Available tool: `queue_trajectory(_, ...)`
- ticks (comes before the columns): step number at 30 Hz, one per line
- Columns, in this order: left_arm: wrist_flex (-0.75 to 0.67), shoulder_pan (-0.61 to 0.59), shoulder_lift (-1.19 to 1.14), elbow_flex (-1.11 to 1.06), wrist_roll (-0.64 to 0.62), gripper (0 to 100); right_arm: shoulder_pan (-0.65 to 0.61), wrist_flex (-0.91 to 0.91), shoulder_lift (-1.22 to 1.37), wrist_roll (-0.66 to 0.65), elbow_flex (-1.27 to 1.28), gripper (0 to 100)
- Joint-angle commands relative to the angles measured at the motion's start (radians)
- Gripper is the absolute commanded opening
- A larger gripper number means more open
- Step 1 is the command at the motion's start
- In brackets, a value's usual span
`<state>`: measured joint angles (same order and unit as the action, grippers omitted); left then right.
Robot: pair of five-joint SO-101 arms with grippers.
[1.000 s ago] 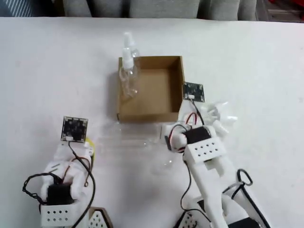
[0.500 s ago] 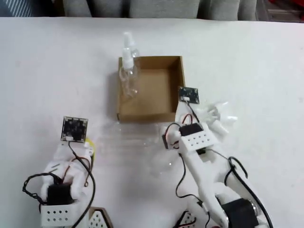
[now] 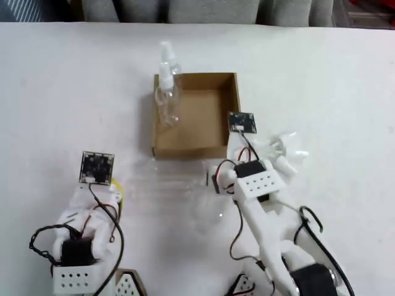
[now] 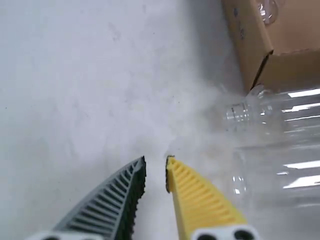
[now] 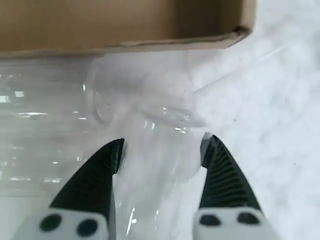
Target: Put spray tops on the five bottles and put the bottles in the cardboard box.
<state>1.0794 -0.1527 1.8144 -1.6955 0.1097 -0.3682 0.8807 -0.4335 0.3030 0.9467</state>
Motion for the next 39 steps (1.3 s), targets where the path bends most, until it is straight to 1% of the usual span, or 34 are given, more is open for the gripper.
queue_trajectory(1,-0.003,-0.01,0.012,0.002,0.009,9,-0.002,0.048,-0.145,-0.163,-0.015,2.1)
queue_trajectory(8,-0.003,-0.01,0.012,0.002,0.009,9,-0.012,0.217,-0.403,-0.635,-0.017,2.1)
queue_trajectory(13,-0.003,-0.01,0.012,0.002,0.009,9,-0.016,0.3,-0.432,-0.957,-0.008,2.1)
queue_trajectory(16,-0.003,-0.01,0.012,0.002,0.009,9,-0.044,0.305,-0.432,-1.102,0.038,2.1)
queue_trajectory(19,-0.003,-0.01,0.012,0.002,0.009,9,-0.105,0.303,-0.432,-1.204,0.092,2.2)
queue_trajectory(22,-0.003,-0.01,0.012,0.002,0.009,9,-0.166,0.303,-0.432,-1.244,0.14,2.9)
queue_trajectory(23,-0.003,-0.01,0.012,0.002,0.009,9,-0.182,0.303,-0.432,-1.244,0.152,4.9)
queue_trajectory(26,-0.003,-0.01,0.012,0.002,0.009,9,-0.188,0.303,-0.432,-1.24,0.173,16.1)
queue_trajectory(28,-0.003,-0.01,0.012,0.002,0.009,9,-0.188,0.303,-0.432,-1.204,0.173,23.5)
queue_trajectory(30,-0.003,-0.01,0.012,0.002,0.009,9,-0.191,0.303,-0.432,-1.185,0.172,27.8)
queue_trajectory(34,-0.003,-0.01,0.012,0.002,0.009,9,-0.177,0.318,-0.441,-1.18,0.141,27.9)
queue_trajectory(39,-0.003,-0.01,0.012,0.002,0.009,9,-0.096,0.401,-0.441,-1.172,0.055,27.6)
